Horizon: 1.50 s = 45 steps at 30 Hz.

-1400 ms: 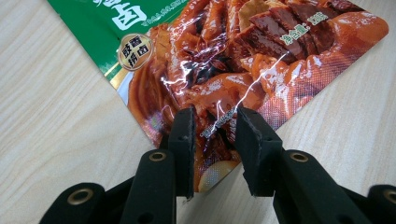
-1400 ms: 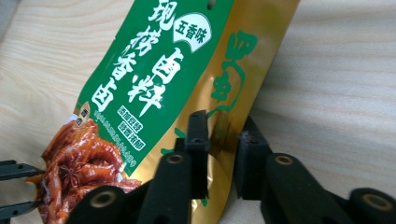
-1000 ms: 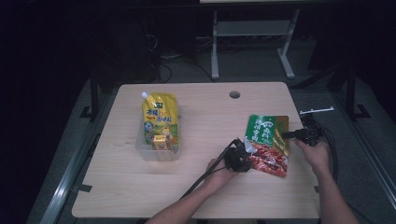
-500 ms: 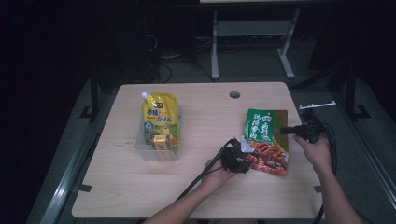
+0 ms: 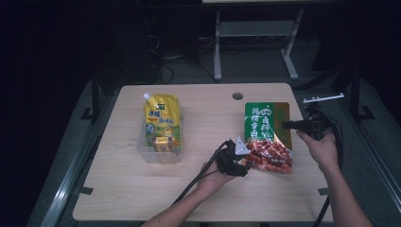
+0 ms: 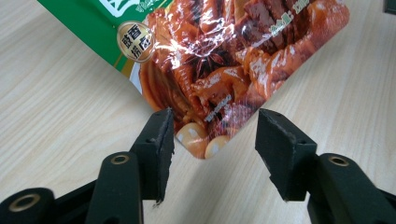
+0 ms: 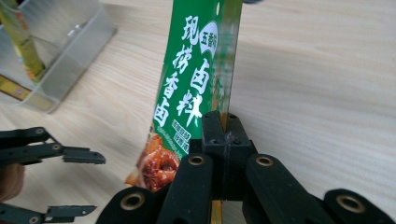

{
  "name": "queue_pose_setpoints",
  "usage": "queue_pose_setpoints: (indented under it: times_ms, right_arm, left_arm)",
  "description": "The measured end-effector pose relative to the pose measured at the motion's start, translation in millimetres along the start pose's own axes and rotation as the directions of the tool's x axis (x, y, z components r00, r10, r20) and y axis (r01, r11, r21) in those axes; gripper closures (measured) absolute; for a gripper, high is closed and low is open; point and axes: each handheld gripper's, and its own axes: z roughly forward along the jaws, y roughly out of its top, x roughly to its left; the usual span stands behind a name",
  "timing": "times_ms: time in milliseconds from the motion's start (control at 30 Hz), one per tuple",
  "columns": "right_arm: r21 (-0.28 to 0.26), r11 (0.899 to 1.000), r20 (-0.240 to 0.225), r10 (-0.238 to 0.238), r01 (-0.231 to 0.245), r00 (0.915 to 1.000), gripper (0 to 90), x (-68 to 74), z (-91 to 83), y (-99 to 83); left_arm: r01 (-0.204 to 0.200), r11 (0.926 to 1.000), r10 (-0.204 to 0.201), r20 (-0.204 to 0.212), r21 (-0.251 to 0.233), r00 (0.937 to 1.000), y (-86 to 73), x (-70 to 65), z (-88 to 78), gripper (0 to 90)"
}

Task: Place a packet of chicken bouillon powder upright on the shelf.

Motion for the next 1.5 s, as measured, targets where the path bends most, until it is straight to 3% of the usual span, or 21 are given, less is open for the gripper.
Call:
queue_pose_setpoints:
  times_ms: [267,300,700,1100,1500]
  right_arm:
    - [-0.007,0.998,0.002,-0.062,0.062,0.998,90.0,21.9,-11.3,14.1]
    - [-0.012,0.997,0.002,-0.071,0.071,0.9975,90.0,24.2,-12.3,15.6]
    - [-0.035,0.99,0.006,-0.133,0.133,0.9911,90.0,49.6,-20.3,31.3]
    - [-0.03,0.981,0.037,-0.189,0.19,0.9813,90.0,69.6,-15.7,51.3]
    - [-0.022,0.975,0.053,-0.219,0.221,0.9742,90.0,84.7,-7.0,66.1]
  left_arm:
    - [-0.003,1.0,0.003,0.0,-0.007,1.0,-7.1,1.3,-10.9,41.7]
    - [0.011,0.9999,-0.011,0.005,-0.011,0.9999,-8.5,0.2,-11.3,41.1]
    - [0.03,0.9989,-0.03,0.014,-0.036,0.9995,-17.5,-1.3,-22.7,36.3]
    - [0.009,0.9991,-0.009,0.001,-0.043,1.0,-26.9,2.3,-39.6,34.8]
    - [0.023,0.9986,-0.023,-0.006,-0.047,0.9997,-38.4,5.5,-50.3,33.4]
